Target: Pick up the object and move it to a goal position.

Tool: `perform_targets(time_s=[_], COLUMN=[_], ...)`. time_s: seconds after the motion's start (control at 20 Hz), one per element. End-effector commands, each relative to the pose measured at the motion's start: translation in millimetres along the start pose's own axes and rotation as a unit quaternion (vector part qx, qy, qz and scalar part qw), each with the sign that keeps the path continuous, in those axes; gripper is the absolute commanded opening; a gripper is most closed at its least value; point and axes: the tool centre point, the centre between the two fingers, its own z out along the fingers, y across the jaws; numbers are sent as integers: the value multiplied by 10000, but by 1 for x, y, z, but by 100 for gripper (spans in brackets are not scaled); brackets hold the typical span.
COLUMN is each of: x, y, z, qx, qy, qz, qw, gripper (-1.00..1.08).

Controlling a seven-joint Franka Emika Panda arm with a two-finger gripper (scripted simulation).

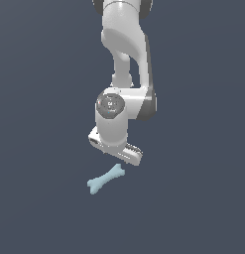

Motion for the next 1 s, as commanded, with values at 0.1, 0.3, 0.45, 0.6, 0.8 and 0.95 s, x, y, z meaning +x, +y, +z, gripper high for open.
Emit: perform_targets(time_s=[0.1, 0.3, 0.45, 0.6, 0.8, 0.95], x=[20, 36, 46, 55, 62, 66], y=[4, 8, 11, 13, 14, 15], z=[12, 23, 31, 37, 44, 47], qx=[8, 11, 11, 12, 12, 12], qy=[12, 27, 40, 52, 65, 72], qz=[732, 1356, 1764, 2095, 2424, 2589], qw=[9973, 9908, 9843, 9778, 9702, 9659], gripper=[100, 100, 100, 100, 100, 100])
